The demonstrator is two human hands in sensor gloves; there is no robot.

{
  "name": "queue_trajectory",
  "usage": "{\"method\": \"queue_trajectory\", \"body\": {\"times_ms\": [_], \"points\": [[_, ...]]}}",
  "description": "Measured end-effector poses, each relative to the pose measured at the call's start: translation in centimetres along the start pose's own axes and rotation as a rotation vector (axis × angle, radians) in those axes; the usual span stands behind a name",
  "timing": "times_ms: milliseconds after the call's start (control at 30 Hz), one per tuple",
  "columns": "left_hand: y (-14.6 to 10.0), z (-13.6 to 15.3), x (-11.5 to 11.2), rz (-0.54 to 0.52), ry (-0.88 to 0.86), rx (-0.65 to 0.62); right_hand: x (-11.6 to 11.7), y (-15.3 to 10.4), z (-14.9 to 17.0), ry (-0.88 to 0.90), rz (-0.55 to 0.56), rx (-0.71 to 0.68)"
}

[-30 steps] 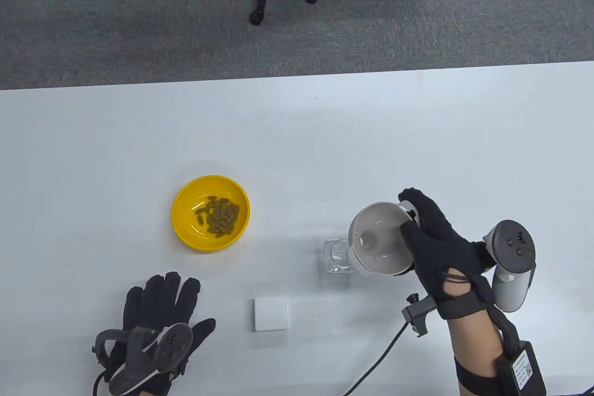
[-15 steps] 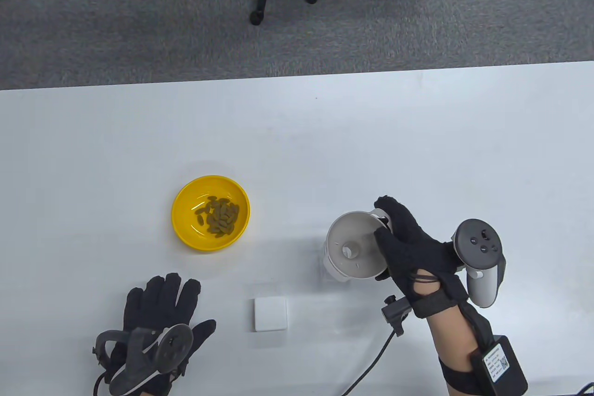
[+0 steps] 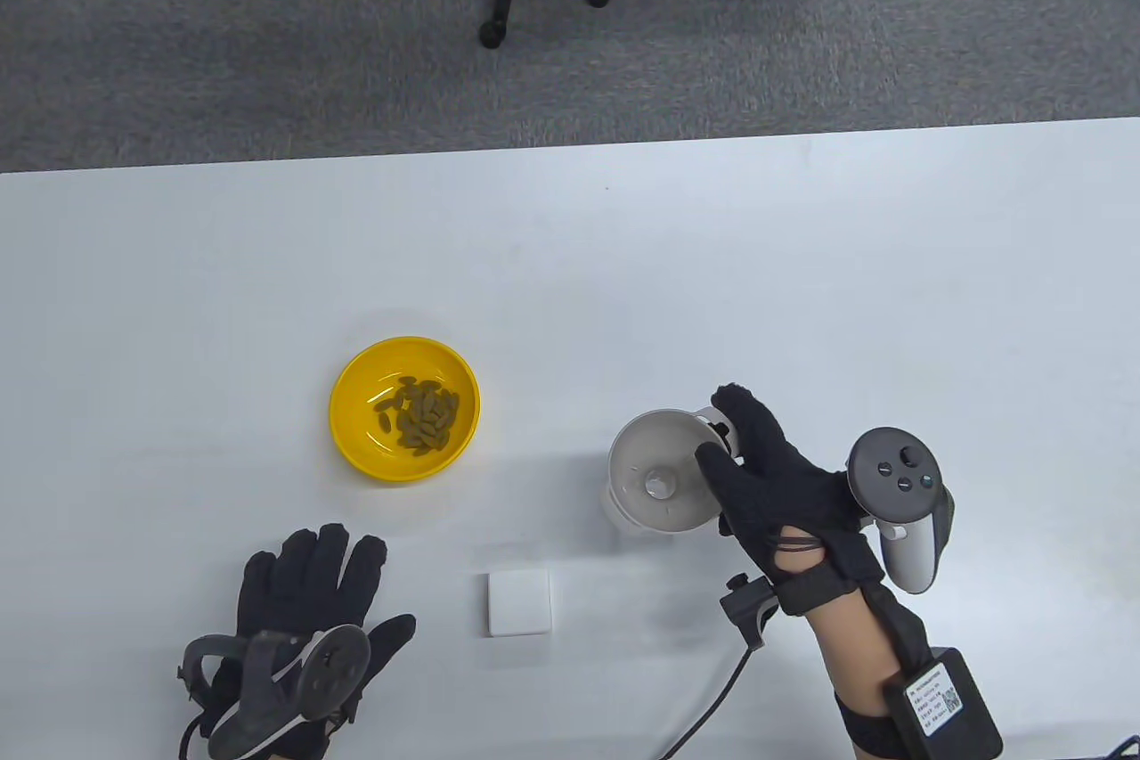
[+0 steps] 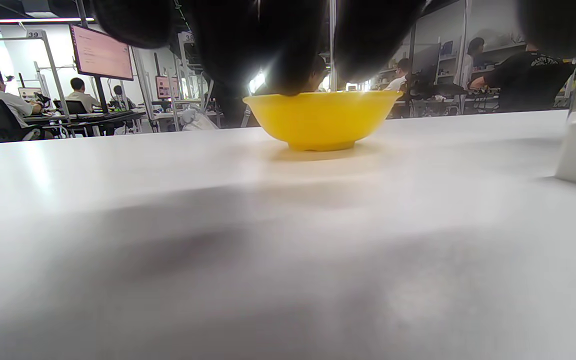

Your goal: Transfer raisins through funnel into coffee jar

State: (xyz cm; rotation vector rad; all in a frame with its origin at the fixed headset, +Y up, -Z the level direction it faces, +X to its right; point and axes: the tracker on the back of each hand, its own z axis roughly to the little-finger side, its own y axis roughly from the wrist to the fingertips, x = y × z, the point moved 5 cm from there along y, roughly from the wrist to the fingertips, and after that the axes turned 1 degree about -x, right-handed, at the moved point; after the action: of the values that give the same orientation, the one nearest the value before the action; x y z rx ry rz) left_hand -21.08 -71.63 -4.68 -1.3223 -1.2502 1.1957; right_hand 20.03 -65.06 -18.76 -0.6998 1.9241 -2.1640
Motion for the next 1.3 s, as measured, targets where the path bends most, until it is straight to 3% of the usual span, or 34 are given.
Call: {"method": "queue_trajectory", "body": {"times_ms": [333, 533, 967, 1300], "points": [[0.0, 0.2, 0.2, -0.008, 0.003, 0.007, -5.1, -5.2, -2.1, -0.336, 0.156, -0.104], [-0.2, 0.0, 0.4, -0.019, 0.018, 0.003, -6.3, -8.4, -0.2, -0.65, 0.237, -0.125], [0.0, 0.0, 0.2, -0.001, 0.033, 0.012, -4.3, -9.5, 6.4, -1.092, 0.262, -0.083], [0.5, 0.7, -1.0, 0.05, 0.041, 0.037, -3.1, -8.2, 8.8, -1.108, 0.162, -0.089]]}}
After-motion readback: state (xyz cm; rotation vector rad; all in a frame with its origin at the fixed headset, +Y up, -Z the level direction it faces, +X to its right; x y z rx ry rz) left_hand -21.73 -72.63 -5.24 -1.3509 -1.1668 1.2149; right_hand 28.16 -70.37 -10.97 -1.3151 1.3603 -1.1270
